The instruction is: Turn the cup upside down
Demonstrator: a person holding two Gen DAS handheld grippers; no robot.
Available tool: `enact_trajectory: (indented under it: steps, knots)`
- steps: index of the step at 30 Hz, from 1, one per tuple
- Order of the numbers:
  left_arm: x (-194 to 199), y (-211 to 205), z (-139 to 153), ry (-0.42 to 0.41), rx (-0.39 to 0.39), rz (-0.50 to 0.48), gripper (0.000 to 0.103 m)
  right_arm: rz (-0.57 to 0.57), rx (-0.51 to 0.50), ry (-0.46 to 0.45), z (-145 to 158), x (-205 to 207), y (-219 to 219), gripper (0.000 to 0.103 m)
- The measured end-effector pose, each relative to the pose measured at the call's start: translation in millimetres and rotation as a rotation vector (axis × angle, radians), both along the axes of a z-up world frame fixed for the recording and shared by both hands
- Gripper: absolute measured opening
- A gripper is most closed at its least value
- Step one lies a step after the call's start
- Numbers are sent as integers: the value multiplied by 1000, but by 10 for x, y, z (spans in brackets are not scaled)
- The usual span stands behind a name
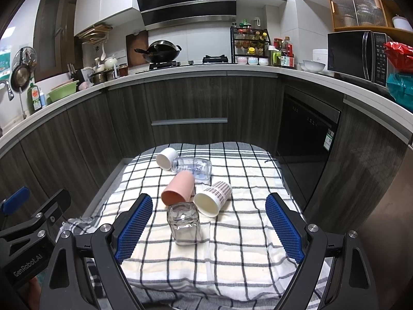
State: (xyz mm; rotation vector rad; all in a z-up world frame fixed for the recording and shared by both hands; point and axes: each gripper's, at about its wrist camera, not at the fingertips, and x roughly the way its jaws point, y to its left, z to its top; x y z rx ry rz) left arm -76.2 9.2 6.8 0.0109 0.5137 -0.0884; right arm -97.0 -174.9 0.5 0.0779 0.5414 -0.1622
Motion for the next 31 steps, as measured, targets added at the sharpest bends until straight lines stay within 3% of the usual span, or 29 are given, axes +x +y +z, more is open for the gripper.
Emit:
enact_trajectory:
  steps: [31]
  knots:
    - [38,-26,-53,39,1,14,103,-5,11,12,-53,-28,13,89]
